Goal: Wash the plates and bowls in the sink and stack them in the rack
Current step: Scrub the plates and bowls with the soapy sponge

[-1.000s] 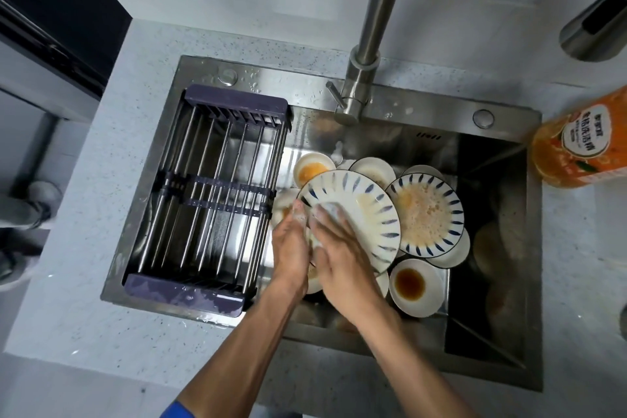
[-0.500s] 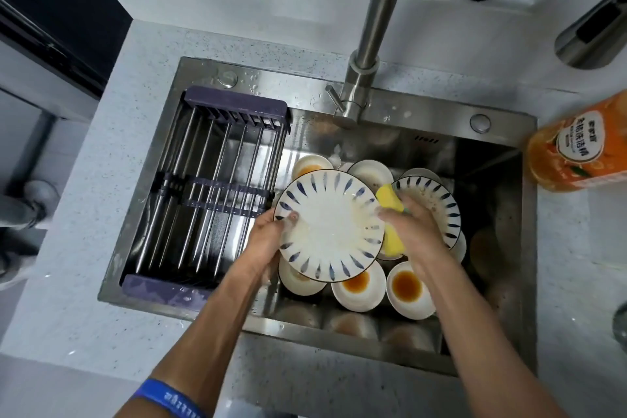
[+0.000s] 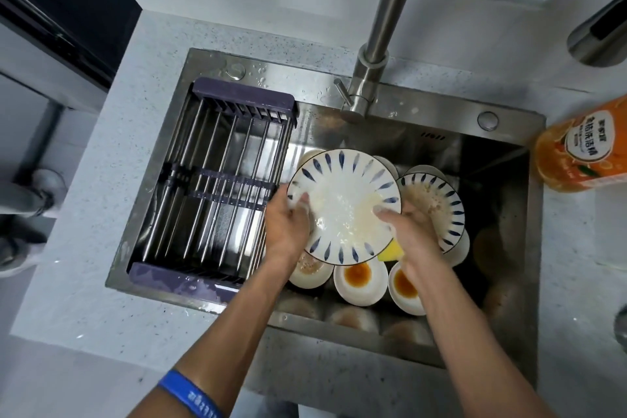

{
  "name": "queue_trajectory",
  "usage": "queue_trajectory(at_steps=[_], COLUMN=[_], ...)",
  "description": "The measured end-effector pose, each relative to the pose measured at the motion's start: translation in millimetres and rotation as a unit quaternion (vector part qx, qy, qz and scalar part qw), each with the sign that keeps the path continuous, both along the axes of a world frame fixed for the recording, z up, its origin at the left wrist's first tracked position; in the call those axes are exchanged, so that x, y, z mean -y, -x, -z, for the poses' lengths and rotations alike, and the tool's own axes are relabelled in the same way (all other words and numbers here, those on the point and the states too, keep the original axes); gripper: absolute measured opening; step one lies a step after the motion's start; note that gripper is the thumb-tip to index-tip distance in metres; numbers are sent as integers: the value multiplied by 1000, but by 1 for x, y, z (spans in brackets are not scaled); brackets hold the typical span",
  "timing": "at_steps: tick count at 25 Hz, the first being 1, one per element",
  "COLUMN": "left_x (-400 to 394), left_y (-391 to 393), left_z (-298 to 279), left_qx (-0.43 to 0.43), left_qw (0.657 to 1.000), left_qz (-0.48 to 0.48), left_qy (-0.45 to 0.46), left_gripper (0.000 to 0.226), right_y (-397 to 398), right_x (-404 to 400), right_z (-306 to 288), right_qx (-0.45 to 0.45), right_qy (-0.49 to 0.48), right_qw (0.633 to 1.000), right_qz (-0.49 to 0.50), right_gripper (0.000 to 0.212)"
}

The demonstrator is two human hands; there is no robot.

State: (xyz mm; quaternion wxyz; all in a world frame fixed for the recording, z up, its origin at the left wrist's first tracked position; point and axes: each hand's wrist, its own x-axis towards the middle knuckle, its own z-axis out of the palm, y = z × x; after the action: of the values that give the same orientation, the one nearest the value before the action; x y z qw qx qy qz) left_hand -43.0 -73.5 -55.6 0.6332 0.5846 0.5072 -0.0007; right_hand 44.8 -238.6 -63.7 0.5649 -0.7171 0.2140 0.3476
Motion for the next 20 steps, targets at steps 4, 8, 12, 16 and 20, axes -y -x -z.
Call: queue_trajectory(at_steps=[4,8,12,16,20], left_x=[14,12,13,14,16], left_y=[5,2,6,-4,-3], left_z=[2,4,20,13,16], left_qx=[34,35,43,50,60], left_qw=[999,997,997,998,996], left_qz=[-20,-2,1,-35,-53], left_qy=[-7,-71,-69,-22,26], left_gripper=[31,31,34,20,23], right_y=[16,41,28,52,43], right_x=[-11,-10,-20,-23,-50], right_z=[-11,12,15,4,0], right_qx=[315,518,516,495,426], right_qy=[203,305,193,234,235], right_qw=[925,714,700,695,733], right_qz=[-68,-360,-454,-466,-475], right_gripper=[38,51,50,51,52])
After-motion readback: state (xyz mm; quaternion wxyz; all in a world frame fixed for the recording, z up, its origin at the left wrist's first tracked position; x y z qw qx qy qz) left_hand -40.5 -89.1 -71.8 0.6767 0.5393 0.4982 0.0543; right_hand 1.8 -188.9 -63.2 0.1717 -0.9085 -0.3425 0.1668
